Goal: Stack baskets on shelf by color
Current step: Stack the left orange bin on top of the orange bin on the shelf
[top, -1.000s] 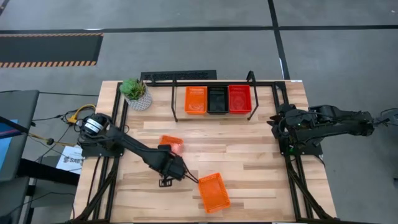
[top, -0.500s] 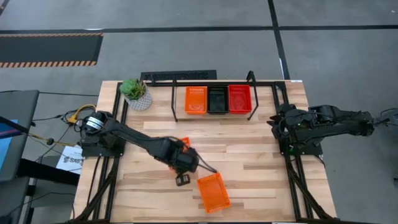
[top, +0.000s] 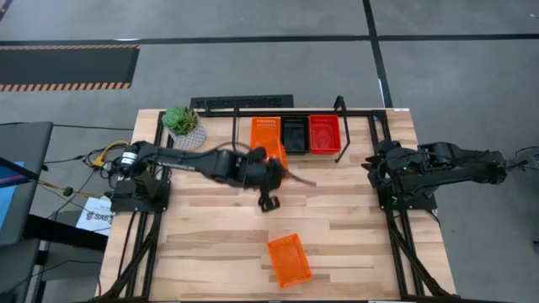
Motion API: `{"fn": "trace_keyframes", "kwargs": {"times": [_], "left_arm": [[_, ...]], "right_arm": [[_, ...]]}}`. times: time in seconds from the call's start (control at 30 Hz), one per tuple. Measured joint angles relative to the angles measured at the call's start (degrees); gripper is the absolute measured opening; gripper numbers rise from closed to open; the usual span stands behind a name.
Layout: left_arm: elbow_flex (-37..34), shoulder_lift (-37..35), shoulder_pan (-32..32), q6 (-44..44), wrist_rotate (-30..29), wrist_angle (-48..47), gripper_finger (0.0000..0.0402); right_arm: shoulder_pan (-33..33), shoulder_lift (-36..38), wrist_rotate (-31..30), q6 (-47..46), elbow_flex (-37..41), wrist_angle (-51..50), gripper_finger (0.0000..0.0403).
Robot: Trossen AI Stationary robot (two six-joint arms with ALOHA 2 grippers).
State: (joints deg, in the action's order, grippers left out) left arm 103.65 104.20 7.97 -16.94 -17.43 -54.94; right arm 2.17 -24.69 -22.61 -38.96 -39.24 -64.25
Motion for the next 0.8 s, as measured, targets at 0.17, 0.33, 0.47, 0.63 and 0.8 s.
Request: {"fn": "trace_keyframes", "kwargs": {"times": [0.17, 0.33, 0.47, 0.63, 0.8], "left_arm": [[0.7, 0.0, -6.1, 8.7, -1.6, 0.0, 0.0000], [0.7, 0.0, -11.9, 16.9, -1.7, -0.1, 0.0000], [0.7, 0.0, -16.1, 24.4, -1.7, 0.0, 0.0000], [0.7, 0.0, -20.5, 28.4, 1.0, 1.1, 0.0000], [-2.0, 0.0, -22.5, 32.4, 2.2, 3.0, 0.0000]], "right_arm": [[0.0, 0.0, 0.0, 0.0, 0.0, 0.0, 0.0159], [0.0, 0.0, 0.0, 0.0, 0.0, 0.0, 0.0159], [0.0, 0.0, 0.0, -0.2, 0.0, 0.0, 0.0159], [0.0, 0.0, 0.0, -0.2, 0.0, 0.0, 0.0159], [0.0, 0.0, 0.0, -0.2, 0.0, 0.0, 0.0159]]}}
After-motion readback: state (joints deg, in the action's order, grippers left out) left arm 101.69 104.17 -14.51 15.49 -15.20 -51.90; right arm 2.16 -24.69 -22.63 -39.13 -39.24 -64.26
